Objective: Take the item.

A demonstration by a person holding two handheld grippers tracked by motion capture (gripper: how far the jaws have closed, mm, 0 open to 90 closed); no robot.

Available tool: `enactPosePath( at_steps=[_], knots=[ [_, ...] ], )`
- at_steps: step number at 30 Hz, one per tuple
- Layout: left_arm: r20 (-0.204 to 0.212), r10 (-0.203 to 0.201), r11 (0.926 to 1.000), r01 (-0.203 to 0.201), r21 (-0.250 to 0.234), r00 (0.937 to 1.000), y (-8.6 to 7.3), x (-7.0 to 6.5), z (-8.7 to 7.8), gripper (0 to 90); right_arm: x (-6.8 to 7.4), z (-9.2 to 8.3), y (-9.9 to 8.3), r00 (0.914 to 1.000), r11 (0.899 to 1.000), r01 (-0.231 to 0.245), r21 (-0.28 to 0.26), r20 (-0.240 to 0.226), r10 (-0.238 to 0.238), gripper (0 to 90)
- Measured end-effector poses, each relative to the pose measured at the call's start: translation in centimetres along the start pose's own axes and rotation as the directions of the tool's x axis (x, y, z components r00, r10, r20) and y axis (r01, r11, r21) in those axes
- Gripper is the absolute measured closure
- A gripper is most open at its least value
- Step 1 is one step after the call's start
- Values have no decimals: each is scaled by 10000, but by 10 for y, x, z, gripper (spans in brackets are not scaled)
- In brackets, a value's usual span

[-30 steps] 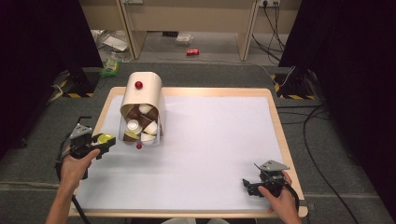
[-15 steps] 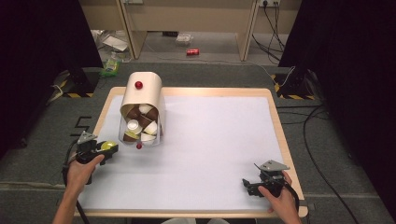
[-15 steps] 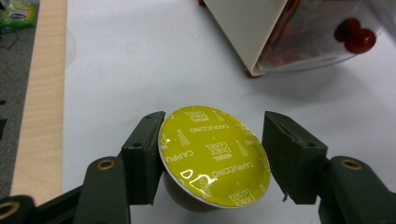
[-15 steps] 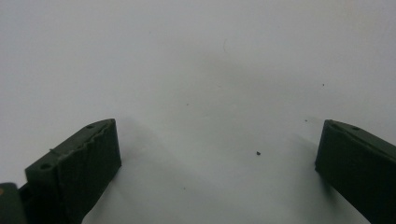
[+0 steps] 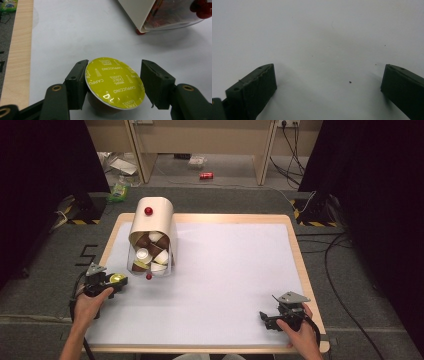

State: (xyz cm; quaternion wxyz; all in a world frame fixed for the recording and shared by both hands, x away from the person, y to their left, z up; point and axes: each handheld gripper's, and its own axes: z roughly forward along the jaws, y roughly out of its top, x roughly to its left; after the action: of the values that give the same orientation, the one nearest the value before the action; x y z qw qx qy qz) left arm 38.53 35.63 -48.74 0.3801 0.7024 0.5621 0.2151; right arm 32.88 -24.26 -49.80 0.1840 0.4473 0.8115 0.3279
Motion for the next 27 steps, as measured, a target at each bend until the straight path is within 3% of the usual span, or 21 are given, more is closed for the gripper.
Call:
enactPosePath(
  at_steps=[11, 19, 27],
  knots=[
    [-152, 249, 9996, -251, -128, 9996, 10, -2, 1, 405, 0, 0, 0, 10000, 10000, 1, 6, -2, -1, 5],
    [-134, 119, 9999, -121, -111, 9998, 9, 2, 4, 402, 0, 0, 0, 10000, 10000, 1, 5, -5, -1, 5],
    [-82, 233, 9997, -234, -84, 9997, 10, 1, 6, 401, 0, 0, 0, 10000, 10000, -1, -4, 0, 1, 6]
  ],
)
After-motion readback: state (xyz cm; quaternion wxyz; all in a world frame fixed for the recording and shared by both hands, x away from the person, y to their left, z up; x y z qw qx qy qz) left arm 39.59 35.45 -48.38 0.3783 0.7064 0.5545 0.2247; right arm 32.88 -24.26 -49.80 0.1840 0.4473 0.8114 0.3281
